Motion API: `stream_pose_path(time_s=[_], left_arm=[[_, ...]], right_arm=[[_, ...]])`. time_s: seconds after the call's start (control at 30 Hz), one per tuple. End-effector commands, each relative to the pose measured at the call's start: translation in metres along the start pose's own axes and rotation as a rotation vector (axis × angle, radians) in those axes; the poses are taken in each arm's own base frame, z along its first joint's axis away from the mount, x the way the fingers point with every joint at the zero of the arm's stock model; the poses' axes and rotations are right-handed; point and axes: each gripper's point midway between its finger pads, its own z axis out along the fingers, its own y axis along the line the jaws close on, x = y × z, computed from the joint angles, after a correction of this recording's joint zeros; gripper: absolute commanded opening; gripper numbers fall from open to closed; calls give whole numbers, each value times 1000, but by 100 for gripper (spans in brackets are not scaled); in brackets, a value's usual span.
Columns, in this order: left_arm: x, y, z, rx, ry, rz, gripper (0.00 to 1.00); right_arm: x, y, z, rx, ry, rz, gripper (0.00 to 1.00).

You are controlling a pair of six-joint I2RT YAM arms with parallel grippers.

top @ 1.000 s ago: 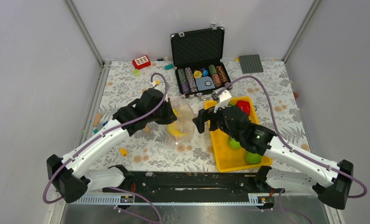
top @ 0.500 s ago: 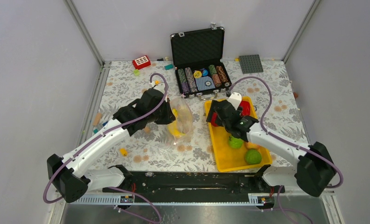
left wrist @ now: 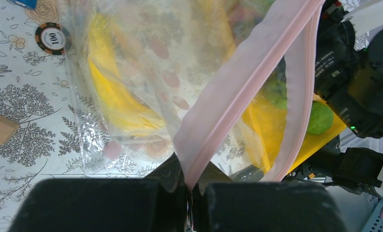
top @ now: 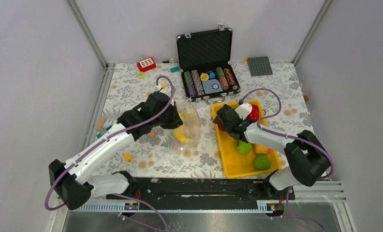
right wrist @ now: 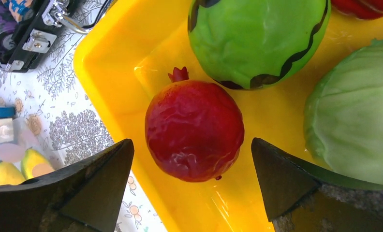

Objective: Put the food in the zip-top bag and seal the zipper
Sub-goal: Pick up the fake fruit from the bin.

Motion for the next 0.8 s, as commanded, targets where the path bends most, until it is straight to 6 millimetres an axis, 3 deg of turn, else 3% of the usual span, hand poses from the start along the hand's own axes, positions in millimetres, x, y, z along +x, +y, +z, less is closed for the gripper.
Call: stream_pose_path(time_s=[0.0,0.3,0.43,0.53,0.67,0.77], left_arm=[[-6,-11,0,57,-24,2,0],[-3,-16,2,89,-10,-1,0],[-3,-16,1,91,-10,-5,0],[-3,-17,1,96,-12,-6,0],[-2,-18,2,101,-7,-3,0],[-2,-19,3,105,-5,-3,0]], right_arm=[[-12,1,13,13,-81,135,100],[-4,-2,29,-18,-109,199,94],[-7,6,23,-90,-113,193,70],[-23,12,7,-183,-168,219,53],[-45,17,-20,-262,-222,200,49],[-60,31,-50,-385,-246,125,49]])
